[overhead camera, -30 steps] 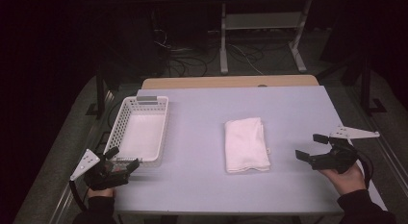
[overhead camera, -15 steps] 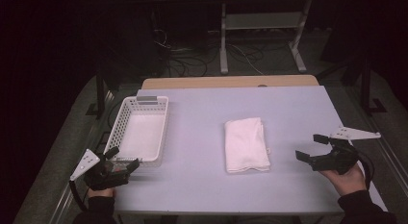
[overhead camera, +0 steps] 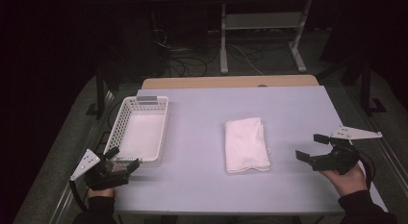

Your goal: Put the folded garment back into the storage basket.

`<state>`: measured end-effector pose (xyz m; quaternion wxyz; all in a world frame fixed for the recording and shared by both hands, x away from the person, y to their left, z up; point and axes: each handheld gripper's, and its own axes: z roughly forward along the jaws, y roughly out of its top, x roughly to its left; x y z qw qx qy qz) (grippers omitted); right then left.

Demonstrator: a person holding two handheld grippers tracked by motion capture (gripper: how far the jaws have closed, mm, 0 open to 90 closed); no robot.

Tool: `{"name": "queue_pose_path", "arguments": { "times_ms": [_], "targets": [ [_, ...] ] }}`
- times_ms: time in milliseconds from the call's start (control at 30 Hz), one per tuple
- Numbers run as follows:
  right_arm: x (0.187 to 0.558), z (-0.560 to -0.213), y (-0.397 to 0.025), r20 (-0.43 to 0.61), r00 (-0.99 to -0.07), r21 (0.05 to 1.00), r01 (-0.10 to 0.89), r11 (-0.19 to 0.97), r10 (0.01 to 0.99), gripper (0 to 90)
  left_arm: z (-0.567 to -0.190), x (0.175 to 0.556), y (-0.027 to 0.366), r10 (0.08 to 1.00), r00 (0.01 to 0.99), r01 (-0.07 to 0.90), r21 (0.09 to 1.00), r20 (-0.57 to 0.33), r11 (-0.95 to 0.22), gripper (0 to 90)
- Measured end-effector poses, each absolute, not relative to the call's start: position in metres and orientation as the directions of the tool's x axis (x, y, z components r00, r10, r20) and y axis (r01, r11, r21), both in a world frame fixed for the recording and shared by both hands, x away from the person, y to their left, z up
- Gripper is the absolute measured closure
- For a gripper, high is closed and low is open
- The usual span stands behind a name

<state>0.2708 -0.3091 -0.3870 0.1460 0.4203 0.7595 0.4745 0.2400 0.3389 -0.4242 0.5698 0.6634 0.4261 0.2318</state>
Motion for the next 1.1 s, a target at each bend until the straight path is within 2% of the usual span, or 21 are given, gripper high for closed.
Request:
{"name": "queue_pose_path", "arguments": {
  "times_ms": [667,1100],
  "targets": [
    [0.282,-0.354,-0.293,0.137,-0.641,0.842,0.477,0.253,0.755,0.0,-0.424,0.24,0.339,0.831,0.527,0.301,0.953,-0.177,0.012,0.0],
    [0.296,-0.346,-0.28,0.135,-0.657,0.828,0.486,0.279,0.742,0.0,-0.424,0.24,0.339,0.832,0.526,0.302,0.953,-0.177,0.012,0.0]
  ]
}}
